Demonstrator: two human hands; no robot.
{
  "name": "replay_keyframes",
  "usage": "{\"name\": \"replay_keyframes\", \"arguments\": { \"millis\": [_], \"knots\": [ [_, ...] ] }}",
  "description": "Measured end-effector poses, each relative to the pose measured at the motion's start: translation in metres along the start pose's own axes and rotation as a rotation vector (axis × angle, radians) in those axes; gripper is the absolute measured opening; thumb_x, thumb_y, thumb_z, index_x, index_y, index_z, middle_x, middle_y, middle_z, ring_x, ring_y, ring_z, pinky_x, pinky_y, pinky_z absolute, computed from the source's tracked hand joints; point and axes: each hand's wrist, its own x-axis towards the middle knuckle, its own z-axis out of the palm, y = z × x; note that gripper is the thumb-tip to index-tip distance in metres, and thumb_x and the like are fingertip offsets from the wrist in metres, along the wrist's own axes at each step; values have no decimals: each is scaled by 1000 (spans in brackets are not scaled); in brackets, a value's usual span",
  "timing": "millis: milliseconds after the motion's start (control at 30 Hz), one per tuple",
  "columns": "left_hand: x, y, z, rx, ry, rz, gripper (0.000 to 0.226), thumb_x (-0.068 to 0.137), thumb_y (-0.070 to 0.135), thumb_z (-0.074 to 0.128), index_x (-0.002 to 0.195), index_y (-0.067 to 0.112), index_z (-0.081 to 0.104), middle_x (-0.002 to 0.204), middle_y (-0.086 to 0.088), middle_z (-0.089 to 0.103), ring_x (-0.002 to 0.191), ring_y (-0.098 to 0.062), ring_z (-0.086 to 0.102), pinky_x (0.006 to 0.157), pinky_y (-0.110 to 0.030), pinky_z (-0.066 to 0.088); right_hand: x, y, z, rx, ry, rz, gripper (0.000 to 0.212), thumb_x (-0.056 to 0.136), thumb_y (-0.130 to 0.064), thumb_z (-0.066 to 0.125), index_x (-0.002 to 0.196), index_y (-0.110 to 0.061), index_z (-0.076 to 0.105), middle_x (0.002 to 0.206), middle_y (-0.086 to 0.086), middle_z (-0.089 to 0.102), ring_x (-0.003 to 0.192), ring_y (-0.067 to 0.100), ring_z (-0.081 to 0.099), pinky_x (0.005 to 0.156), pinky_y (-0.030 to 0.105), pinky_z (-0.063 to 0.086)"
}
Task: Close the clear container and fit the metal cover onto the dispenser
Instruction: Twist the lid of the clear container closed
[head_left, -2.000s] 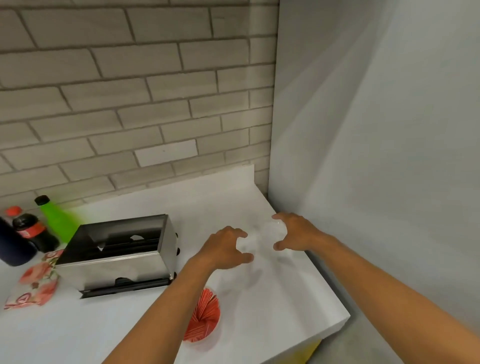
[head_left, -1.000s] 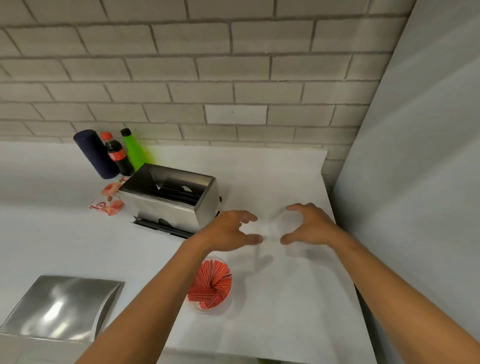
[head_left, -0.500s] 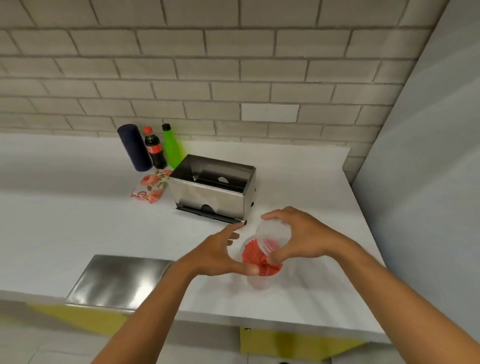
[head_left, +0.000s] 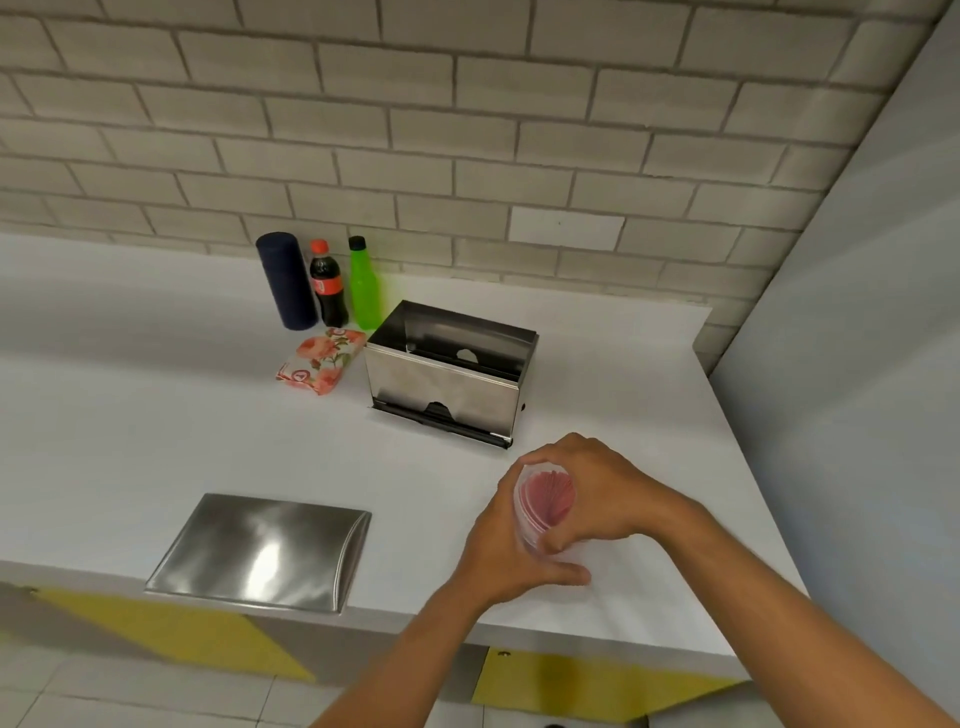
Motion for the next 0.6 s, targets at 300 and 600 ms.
{"name": "replay_keyframes", "arguments": {
  "millis": [300,600],
  "knots": [
    [0,-11,11,-13,105,-49,132,42,54,106,151,53,31,124,38,62,112,9,65,91,-25,62,5,0,4,-76,-27,-5,103,54,-51,94,147,-47,49,135,-14,46,126,12,42,99,34,54],
    [1,-12,17,53,147,-84,102,46,51,102,133,42,50,118,23,66,108,0,67,93,-29,61,8,2,0,-124,-99,14,116,53,-47,96,155,-45,40,142,-11,40,133,13,36,99,29,48]
  ]
}}
